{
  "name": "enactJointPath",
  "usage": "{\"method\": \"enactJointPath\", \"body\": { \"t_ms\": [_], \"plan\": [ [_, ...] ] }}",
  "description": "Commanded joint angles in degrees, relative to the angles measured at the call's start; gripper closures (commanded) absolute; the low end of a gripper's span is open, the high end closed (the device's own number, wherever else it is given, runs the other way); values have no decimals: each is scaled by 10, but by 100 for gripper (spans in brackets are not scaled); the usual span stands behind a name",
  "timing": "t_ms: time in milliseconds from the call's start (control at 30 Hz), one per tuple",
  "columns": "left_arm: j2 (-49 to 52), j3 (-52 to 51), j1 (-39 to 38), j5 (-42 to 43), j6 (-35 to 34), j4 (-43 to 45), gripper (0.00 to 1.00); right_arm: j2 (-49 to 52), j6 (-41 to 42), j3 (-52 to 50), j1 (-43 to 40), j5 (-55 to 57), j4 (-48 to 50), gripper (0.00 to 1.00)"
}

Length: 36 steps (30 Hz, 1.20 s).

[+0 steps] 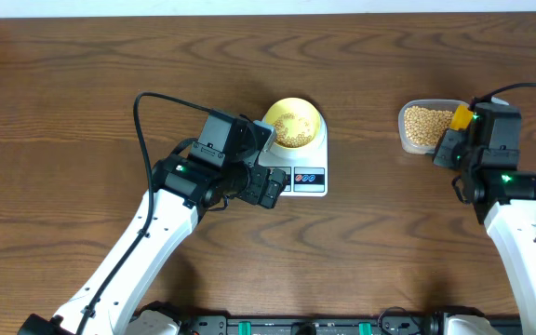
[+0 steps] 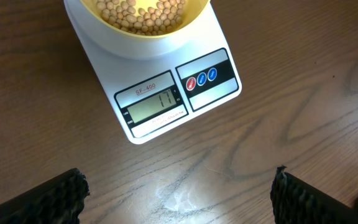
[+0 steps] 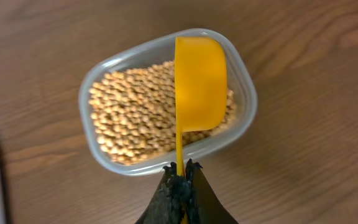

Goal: Scoop item into bowl and weigh 50g on scale
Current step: 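Carry the empty scoop back right into the soybean tub, then dip the yellow scoop into the soybeans with the right gripper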

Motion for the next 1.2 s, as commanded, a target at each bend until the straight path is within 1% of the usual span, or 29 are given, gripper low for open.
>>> {"method": "enactJointPath", "body": {
  "t_ms": [0, 167, 367, 533, 767, 967, 1100, 1167],
  "plan": [
    [2, -1, -1, 7, 10, 0, 4, 20, 5, 0, -1, 29, 1, 99],
    [2, -1, -1, 7, 10, 0, 4, 68, 5, 0, -2, 15, 12, 99],
    [2, -1, -1, 7, 10, 0, 4, 114, 5, 0, -2, -46, 34, 99],
    [2, -1, -1, 7, 10, 0, 4, 115, 5, 0, -2, -95, 59, 99],
    [2, -1, -1, 7, 10, 0, 4, 115, 5, 0, -8, -179, 63, 99],
    [2, -1, -1, 7, 10, 0, 4, 116, 5, 0, -9, -179, 43, 99],
    [2, -1, -1, 7, 10, 0, 4, 116, 5, 0, -18, -228, 43, 99],
    [2, -1, -1, 7, 10, 0, 4, 116, 5, 0, -27, -235, 44, 99]
  ]
}}
